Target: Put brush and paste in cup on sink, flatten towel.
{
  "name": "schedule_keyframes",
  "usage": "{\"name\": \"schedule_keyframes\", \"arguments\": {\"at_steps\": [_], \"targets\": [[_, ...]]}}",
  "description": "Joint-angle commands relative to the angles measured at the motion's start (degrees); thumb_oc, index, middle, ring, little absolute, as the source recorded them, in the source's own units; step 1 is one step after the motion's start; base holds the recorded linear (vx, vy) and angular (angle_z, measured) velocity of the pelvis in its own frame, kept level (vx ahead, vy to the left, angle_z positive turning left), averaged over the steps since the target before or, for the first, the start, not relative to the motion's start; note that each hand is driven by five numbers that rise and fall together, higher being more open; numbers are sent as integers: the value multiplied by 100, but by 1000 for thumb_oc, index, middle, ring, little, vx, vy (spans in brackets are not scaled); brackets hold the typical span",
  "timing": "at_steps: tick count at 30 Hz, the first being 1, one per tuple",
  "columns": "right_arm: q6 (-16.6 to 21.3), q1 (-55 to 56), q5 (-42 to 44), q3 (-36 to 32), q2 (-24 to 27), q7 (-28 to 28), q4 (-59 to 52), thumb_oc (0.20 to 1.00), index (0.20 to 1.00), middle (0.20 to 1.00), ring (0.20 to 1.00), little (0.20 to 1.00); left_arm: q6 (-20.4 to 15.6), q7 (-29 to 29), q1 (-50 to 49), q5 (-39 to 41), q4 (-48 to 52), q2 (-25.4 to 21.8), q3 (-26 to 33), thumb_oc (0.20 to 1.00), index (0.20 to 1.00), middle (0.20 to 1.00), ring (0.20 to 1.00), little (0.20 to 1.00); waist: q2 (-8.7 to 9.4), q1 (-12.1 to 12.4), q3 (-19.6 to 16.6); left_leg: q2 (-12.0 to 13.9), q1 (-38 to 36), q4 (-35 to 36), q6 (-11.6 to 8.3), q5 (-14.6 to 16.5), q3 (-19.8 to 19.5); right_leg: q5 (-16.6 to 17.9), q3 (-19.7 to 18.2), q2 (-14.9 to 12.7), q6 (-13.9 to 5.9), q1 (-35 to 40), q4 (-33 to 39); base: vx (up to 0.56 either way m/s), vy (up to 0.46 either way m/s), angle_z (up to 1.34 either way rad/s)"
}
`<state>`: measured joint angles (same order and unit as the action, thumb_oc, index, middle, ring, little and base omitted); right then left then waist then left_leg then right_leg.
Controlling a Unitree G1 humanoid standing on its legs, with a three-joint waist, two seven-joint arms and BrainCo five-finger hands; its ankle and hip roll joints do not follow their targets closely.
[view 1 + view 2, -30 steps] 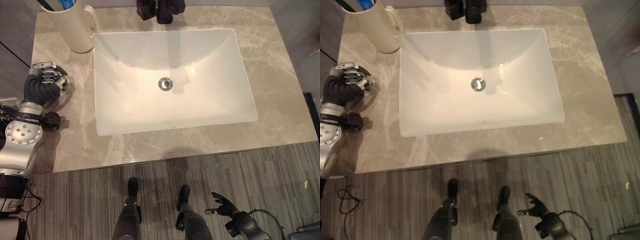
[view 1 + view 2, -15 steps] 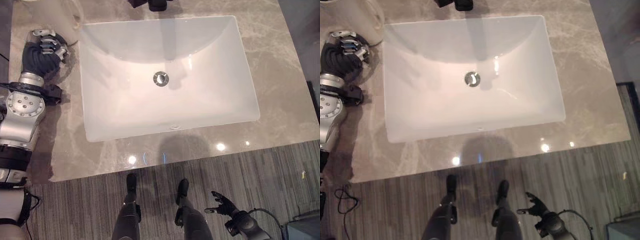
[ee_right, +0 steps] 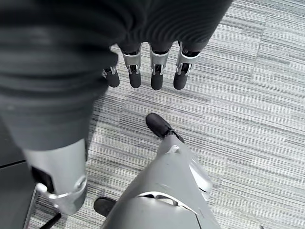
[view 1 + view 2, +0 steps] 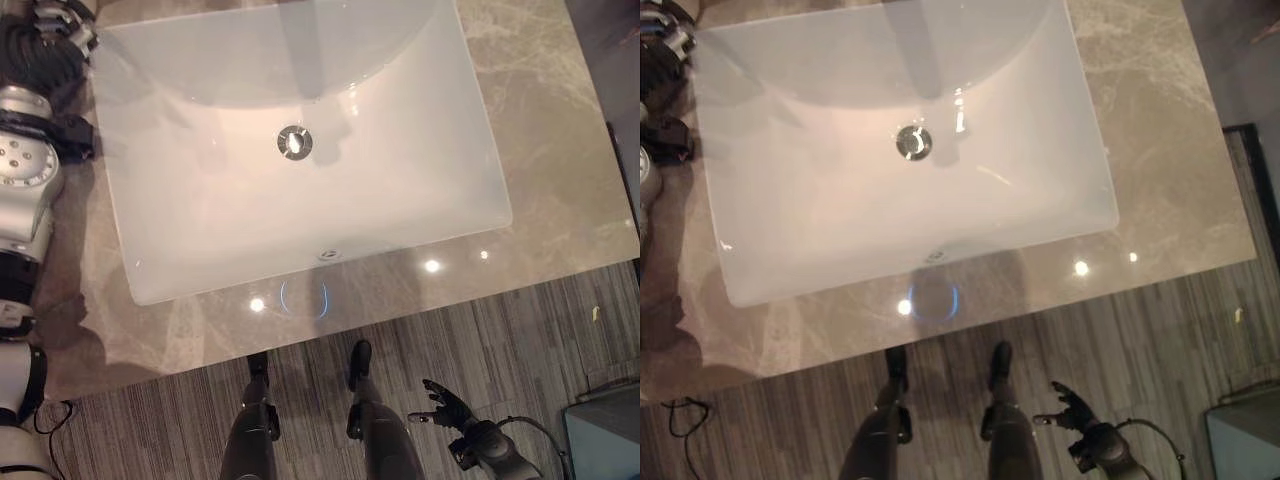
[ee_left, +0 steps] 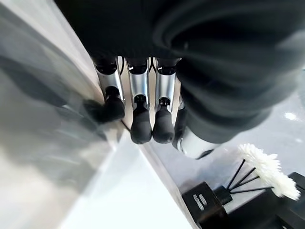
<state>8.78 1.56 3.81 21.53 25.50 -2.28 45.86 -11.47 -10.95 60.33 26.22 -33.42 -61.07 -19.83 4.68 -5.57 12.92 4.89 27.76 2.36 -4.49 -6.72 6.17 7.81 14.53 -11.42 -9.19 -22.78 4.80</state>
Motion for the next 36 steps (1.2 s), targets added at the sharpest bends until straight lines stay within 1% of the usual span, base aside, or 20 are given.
{"name": "schedule_keyframes", "arguments": {"at_steps": [1,2,3,5,6,8,9,10,11,14,16,17,21,24,25,27,28,29,34,36], "targets": [[94,58,235,-75,231,120,-105,1000,1000,1000,1000,1000,-11,-161,133,-32,-514,-248,-120,200,200,200,200,200,10,-73,127,16,-207,141,40,-58,15,626,-189,-156,-463,244,-16,9,-10,-4],[97,56,259,-64,239,123,-97,1000,1000,1000,1000,1000,-10,-180,247,-4,-612,-257,-191,200,200,200,200,200,10,-84,133,23,-193,149,32,-63,5,648,-191,-155,-473,232,-6,95,-20,-4],[102,55,283,-55,245,121,-110,1000,1000,1000,1000,1000,1,-181,325,9,-686,-262,-248,200,200,200,200,200,-17,-90,95,56,-246,194,-18,58,-45,567,-220,-123,-522,267,3,93,-22,-2],[119,41,327,-44,227,129,-100,1000,1000,1000,1000,1000,-17,-186,469,25,-765,-219,-352,200,200,200,200,200,-13,-91,98,64,-194,203,-23,52,-74,565,-215,-121,-523,231,11,11,-17,-2],[125,41,345,-31,212,125,-103,1000,1000,1000,1000,1000,-36,-188,487,51,-743,-208,-366,200,200,200,200,200,3,-100,124,36,-103,174,23,-86,-32,652,-179,-155,-481,165,18,-65,-9,-1],[139,55,356,-16,180,126,-67,1000,1000,1000,1000,1000,-98,-153,368,132,-557,-169,-327,200,200,200,200,200,-20,-92,124,29,-73,176,14,-96,-52,632,-162,-168,-478,162,20,-17,-10,4],[140,68,332,-23,175,135,-66,1000,1000,1000,1000,1000,-158,-110,144,157,-196,-229,-230,200,200,200,200,200,-38,-72,124,16,-55,172,13,-100,-73,629,-162,-180,-476,155,20,22,-13,6],[155,94,268,-73,177,137,3,1000,1000,1000,1000,1000,-160,-32,-611,51,369,-454,207,200,200,200,200,200,-77,-5,103,2,-13,161,9,-102,-78,611,-170,-177,-475,130,20,0,0,0],[167,179,214,-142,212,97,-26,1000,1000,1000,1000,1000,-78,12,-905,-215,473,-772,414,200,200,200,200,200,-83,48,73,18,9,150,7,-97,-81,538,-149,-160,-459,133,20,3,-34,-1],[151,207,187,-191,228,61,96,1000,1000,1000,1000,1000,33,125,-1060,-390,425,-1057,570,200,200,200,200,200,-111,116,42,40,11,157,-19,-115,-119,499,-70,-160,-458,158,20,-8,-46,-2],[140,192,184,-206,225,51,139,1000,1000,1000,1000,1000,77,150,-1082,-489,433,-1126,586,200,200,200,200,200,-122,134,34,46,12,163,-28,-119,-135,495,-48,-166,-461,175,20,0,-17,1],[132,232,163,-209,207,1,150,1000,1000,1000,1000,1000,146,176,-1108,-740,438,-1245,629,200,200,200,200,200,-120,175,-5,53,10,173,-34,-118,-160,473,-10,-164,-458,204,20,3,-29,6],[119,252,167,-195,212,-51,182,1000,1000,1000,1000,1000,231,138,-1026,-1043,244,-1269,606,200,200,200,200,200,-118,186,-51,57,-23,191,-48,-120,-179,440,31,-168,-455,242,20,-4,-9,12],[105,222,199,-169,193,-82,215,1000,1000,1000,1000,1000,310,30,-627,-1481,-13,-1206,345,200,200,200,200,200,-101,154,-107,67,-18,219,-59,-138,-184,443,47,-168,-461,225,20,-11,-1,11],[120,197,251,-162,204,-79,215,1000,1000,1000,1000,1000,316,-41,-309,-1500,-411,-1059,129,200,200,200,200,200,-83,118,-137,80,-4,238,-65,-149,-178,447,47,-165,-461,201,20,0,0,0],[127,158,308,-140,214,-64,232,1000,1000,1000,1000,1000,312,-105,-21,-1513,-710,-954,-66,200,200,200,200,200,-80,65,-157,91,5,253,-72,-161,-165,469,38,-162,-468,179,20,-17,15,-1],[159,105,459,-159,203,-27,255,1000,1000,1000,1000,1000,348,-164,694,-1491,-1445,-745,-578,200,200,200,200,200,-20,-33,-183,126,26,264,-74,-168,-121,540,-10,-141,-487,105,20,-34,29,-2],[159,105,460,-167,189,-27,255,1000,1000,1000,1000,1000,341,-162,748,-1484,-1469,-740,-630,200,200,200,200,200,-9,-22,-180,126,28,264,-74,-168,-121,541,-10,-141,-487,103,20,-39,31,-3],[208,234,665,-185,156,-38,386,1000,1000,1000,1000,1000,356,-250,1741,-1416,-2487,-447,-1209,200,200,200,200,200,110,-225,-221,169,85,264,-82,-175,-33,652,-119,-116,-525,-53,20,-17,30,-4],[200,282,698,-200,154,-47,398,1000,1000,1000,1000,1000,348,-285,1895,-1378,-2649,-394,-1266,200,200,200,200,200,134,-257,-231,171,104,264,-84,-176,-26,676,-130,-116,-534,-78,20,-8,35,-11]]}}
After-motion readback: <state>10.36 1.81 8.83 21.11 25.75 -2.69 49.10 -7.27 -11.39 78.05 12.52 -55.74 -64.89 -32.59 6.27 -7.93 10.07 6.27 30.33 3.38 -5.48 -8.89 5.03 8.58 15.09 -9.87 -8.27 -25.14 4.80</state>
